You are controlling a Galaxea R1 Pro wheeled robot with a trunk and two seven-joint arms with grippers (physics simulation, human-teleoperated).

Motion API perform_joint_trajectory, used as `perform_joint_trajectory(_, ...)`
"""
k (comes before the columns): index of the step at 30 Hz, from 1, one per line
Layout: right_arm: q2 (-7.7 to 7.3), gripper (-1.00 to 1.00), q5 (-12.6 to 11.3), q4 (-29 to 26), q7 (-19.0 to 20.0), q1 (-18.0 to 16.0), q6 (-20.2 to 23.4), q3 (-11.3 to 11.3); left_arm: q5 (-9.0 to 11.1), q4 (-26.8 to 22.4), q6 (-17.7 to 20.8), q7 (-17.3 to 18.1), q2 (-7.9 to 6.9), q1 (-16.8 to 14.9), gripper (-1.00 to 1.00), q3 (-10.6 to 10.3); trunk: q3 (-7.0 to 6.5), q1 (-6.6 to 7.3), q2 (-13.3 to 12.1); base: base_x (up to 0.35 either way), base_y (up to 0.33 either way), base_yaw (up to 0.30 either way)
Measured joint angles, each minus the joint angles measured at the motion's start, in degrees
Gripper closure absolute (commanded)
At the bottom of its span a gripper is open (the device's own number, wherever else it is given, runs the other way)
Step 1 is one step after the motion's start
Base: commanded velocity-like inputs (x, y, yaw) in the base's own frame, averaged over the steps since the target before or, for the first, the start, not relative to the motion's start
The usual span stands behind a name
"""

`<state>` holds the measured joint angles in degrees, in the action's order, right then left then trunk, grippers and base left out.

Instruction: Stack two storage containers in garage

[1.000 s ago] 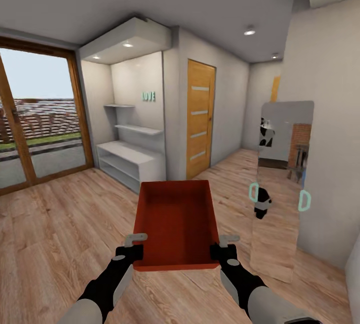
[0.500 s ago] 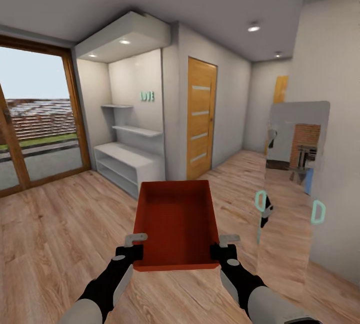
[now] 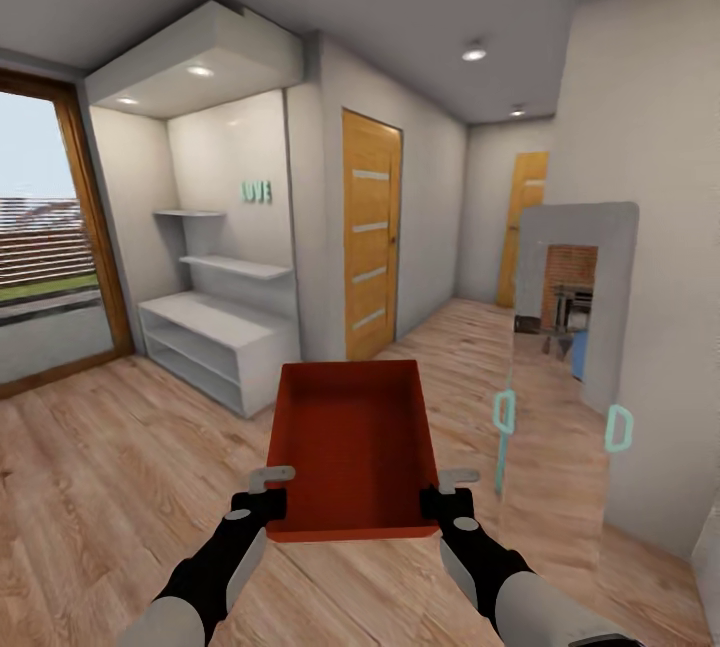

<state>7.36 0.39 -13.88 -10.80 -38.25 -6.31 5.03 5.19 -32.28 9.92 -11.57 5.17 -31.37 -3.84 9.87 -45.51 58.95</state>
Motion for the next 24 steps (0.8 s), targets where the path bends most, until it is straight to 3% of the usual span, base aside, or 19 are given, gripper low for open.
perform_joint_trajectory(24,-0.01,1.0,0.04,-0.01,-0.03,0.0,0.0,0.0,-0.07,0.04,-0.05,-0.01,0.04,0.0,1.0,0.05,0.0,0.0,0.0,0.314,0.188,-0.285)
